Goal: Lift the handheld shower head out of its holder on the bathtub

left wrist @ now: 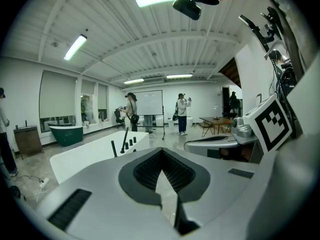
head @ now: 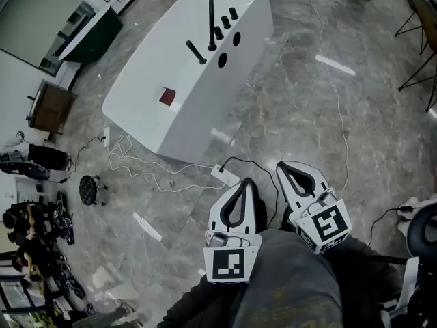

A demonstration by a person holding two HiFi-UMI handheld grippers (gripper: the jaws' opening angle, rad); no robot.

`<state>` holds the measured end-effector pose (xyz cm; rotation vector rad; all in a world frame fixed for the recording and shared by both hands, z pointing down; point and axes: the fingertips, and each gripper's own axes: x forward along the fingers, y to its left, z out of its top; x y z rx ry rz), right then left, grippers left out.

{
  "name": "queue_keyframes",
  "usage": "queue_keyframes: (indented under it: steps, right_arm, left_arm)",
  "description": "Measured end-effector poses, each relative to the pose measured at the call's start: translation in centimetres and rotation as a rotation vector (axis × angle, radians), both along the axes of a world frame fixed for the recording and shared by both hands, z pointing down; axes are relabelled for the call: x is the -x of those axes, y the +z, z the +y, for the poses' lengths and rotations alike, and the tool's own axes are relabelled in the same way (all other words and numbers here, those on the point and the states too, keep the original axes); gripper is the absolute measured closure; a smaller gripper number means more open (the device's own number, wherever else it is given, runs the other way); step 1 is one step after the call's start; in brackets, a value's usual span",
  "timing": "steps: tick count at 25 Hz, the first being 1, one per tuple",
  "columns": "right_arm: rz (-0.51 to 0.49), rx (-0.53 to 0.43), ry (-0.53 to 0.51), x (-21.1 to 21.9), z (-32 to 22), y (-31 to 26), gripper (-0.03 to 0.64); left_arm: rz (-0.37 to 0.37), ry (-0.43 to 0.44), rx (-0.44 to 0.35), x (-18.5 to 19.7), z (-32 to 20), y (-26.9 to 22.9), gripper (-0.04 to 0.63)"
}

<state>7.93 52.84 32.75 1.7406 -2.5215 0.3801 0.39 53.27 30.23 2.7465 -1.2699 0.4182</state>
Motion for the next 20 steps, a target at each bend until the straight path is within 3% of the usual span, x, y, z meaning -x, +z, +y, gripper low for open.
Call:
queue_keyframes:
  steps: [12, 20]
  right_arm:
    - [0.083, 0.007, -0.024, 4.0, -14.2, -0.7, 0.612]
    - [0.096, 0.025, -0.013, 7.0, -21.5, 0.0, 0.612]
  left_arm:
    - [0.093, -0.008, -0.019, 3.6, -15.0, -0.3, 0.592]
    - [0.114, 0.017, 0.004, 6.1, -21.9, 0.8, 0.592]
